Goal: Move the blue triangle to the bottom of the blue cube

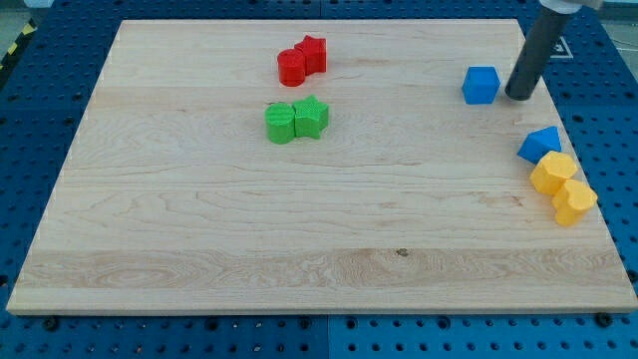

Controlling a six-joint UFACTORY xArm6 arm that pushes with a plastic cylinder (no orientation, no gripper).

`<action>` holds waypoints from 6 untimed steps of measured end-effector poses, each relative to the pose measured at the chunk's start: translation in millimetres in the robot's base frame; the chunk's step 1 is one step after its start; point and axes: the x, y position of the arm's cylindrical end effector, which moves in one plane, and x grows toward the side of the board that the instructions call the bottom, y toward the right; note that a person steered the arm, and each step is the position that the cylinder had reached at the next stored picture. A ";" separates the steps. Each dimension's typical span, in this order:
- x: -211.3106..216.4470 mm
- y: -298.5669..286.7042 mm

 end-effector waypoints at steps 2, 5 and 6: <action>36.6 71.8; 117.4 68.8; 102.8 58.4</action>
